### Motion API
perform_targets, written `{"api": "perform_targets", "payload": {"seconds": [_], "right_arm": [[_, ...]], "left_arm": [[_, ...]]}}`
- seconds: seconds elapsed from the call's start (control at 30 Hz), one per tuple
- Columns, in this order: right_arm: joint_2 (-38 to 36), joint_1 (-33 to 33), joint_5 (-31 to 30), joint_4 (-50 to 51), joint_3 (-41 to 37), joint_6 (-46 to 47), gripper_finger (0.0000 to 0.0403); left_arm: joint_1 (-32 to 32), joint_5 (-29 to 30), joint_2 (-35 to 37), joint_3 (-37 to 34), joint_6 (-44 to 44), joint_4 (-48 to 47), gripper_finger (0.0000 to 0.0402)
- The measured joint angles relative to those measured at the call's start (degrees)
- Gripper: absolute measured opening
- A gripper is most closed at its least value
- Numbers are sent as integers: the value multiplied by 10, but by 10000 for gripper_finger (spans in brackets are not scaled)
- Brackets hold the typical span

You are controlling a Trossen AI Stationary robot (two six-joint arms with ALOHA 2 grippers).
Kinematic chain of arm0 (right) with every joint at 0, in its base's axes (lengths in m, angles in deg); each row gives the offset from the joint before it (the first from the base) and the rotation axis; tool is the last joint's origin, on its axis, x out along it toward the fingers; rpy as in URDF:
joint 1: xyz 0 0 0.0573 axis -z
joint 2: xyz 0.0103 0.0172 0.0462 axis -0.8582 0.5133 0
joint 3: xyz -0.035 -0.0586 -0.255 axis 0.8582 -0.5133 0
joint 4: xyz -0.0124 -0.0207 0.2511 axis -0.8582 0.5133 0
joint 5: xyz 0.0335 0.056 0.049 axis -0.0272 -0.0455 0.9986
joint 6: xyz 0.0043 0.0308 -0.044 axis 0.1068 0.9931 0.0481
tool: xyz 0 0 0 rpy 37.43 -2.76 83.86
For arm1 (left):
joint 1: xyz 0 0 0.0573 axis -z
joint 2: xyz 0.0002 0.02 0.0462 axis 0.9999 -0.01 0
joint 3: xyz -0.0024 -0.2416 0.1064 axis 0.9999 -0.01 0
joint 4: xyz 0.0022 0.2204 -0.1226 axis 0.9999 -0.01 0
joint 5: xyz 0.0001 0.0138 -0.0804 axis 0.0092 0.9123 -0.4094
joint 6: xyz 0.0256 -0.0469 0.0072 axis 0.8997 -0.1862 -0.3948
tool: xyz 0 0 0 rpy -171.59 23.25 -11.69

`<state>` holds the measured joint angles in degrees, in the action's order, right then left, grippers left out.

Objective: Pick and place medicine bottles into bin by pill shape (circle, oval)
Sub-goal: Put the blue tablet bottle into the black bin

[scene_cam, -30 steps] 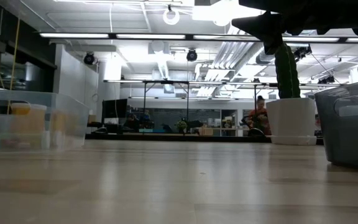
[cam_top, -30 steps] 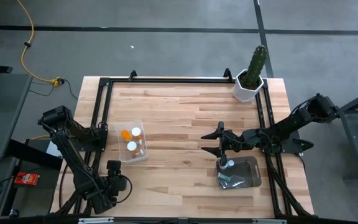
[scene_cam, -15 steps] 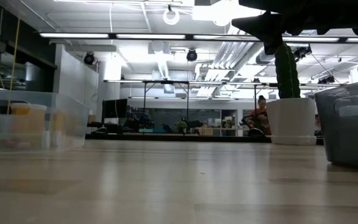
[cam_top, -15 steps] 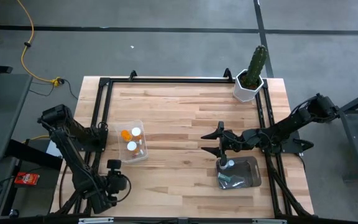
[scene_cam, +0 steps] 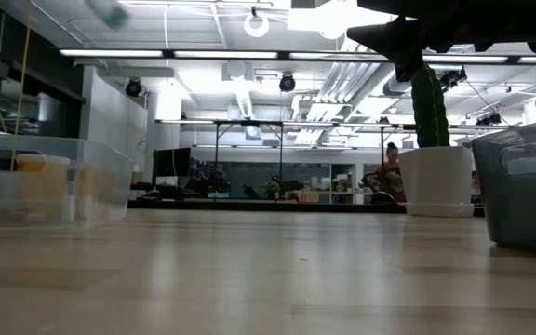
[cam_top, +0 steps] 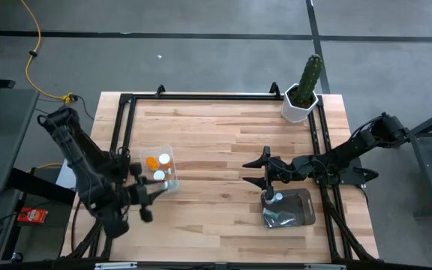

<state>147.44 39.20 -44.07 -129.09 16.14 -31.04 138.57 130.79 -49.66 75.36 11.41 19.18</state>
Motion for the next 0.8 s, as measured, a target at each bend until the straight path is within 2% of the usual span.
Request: {"api": "perform_targets", "payload": {"seconds": [0.1, 0.17, 0.37, 0.47, 0.57, 0.67, 0.8], "right_arm": [[0, 0, 0, 0, 0, -1, 210], [0, 0, 0, 0, 0, -1, 210], [0, 0, 0, 0, 0, -1, 210], [0, 0, 0, 0, 0, -1, 210], [0, 0, 0, 0, 0, -1, 210], [0, 0, 0, -5, 0, -1, 210], [32, 0, 0, -64, 0, -4, 210]], "left_arm": [[-37, 20, 1, -23, 38, 61, 101], [-67, -2, 1, -57, 96, 158, 101], [-171, -220, -1, -200, 343, 603, 101], [-221, -282, -4, -249, 427, 787, 101], [-264, -308, -4, -277, 454, 902, 101], [-293, -341, -4, -300, 442, 982, 101], [-312, -361, -4, -303, 398, 999, 101]]}}
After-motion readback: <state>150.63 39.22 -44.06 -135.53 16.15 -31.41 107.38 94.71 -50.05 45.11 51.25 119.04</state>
